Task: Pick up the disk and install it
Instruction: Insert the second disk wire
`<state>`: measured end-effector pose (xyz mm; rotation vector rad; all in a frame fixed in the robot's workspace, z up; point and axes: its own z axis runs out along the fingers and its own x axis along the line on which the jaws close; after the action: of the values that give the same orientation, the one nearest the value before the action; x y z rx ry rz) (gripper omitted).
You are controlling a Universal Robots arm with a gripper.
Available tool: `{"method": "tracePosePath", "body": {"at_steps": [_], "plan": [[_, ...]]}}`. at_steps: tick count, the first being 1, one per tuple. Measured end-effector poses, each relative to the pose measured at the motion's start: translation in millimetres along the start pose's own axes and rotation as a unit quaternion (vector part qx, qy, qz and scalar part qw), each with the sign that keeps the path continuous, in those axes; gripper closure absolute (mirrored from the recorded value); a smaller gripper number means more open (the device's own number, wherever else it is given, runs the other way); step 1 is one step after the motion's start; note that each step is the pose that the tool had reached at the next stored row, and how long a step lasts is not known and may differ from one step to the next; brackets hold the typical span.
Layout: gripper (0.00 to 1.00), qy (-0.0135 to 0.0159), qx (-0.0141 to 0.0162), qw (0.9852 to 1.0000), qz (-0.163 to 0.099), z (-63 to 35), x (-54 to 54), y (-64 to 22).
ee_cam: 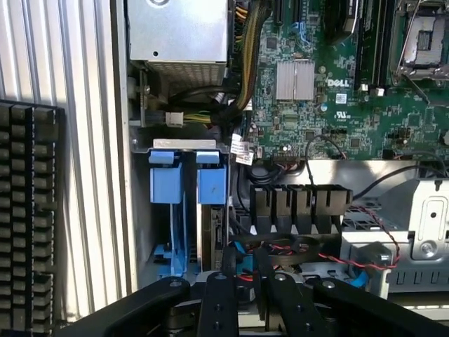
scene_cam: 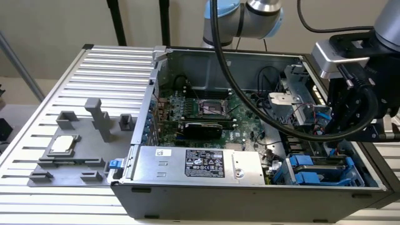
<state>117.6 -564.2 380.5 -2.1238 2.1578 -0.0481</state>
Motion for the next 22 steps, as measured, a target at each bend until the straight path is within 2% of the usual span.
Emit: {"method": "tracePosePath", "body": {"at_steps": [5, 8, 15, 22], "plan": [[0.0, 0.0009, -0.0132, 0.9999, 0.005, 2.2, 0.0, 0.2], [0.0, 0.0013, -0.0177, 0.9998, 0.009, 2.5, 0.0, -0.4], [0.0, 0.004, -0.0183, 0.9995, 0.024, 3.0, 0.3, -3.7], [0.0, 0.0095, -0.0172, 0.999, 0.039, 5.9, 0.6, -4.0]]}}
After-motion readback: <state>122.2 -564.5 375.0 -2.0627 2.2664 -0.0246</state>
